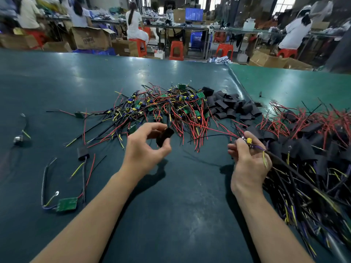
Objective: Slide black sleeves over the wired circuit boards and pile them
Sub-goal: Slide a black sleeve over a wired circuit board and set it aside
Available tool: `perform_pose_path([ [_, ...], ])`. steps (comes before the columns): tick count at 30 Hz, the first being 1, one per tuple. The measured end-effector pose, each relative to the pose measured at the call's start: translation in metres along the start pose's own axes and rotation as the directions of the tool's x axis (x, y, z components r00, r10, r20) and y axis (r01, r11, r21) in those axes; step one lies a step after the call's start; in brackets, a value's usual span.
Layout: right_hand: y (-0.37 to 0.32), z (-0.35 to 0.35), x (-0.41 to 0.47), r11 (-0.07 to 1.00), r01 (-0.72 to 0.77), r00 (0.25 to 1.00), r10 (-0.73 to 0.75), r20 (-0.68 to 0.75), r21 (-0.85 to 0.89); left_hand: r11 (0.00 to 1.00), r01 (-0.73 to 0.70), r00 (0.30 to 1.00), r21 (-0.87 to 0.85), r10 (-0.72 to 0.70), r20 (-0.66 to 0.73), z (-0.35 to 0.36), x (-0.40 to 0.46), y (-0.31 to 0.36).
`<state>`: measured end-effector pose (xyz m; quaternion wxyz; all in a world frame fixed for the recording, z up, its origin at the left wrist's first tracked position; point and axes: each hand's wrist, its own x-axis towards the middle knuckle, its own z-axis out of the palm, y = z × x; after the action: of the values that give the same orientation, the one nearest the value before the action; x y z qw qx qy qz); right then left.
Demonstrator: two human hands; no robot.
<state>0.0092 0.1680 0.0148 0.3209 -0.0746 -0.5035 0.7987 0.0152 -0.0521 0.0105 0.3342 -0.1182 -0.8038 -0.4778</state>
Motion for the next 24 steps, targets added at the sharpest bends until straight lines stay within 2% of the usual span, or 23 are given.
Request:
perform_pose_path([
  [2,-0.002,-0.001,0.001,0.993,-0.095,0.995,0.094,0.018,0.069,0.999,-0.017,0.998,0.050,0.014,0.067,0.007,-0.004,-0.001],
  [5,-0.006,0.000,0.001,0.979,-0.188,0.977,0.178,0.116,0.082,0.974,-0.147,0.971,0.172,0.108,0.215,0.013,-0.008,-0.002],
  [9,-0.005,0.000,-0.005,0.972,-0.233,0.934,0.223,0.277,0.003,0.957,-0.172,0.963,0.235,0.114,0.242,0.012,-0.009,0.001],
  [11,-0.003,0.000,-0.007,0.975,-0.216,0.924,0.220,0.312,-0.049,0.952,-0.173,0.962,0.254,0.108,0.250,0.013,-0.008,0.001],
  [19,-0.006,-0.009,-0.009,0.971,-0.238,0.947,0.228,0.229,0.021,0.957,-0.177,0.946,0.232,0.100,0.308,0.011,-0.009,0.008],
  [24,-0.010,-0.020,-0.006,0.927,-0.350,0.926,0.321,0.197,0.137,0.972,-0.147,0.943,0.184,0.081,0.324,0.007,-0.017,0.011],
])
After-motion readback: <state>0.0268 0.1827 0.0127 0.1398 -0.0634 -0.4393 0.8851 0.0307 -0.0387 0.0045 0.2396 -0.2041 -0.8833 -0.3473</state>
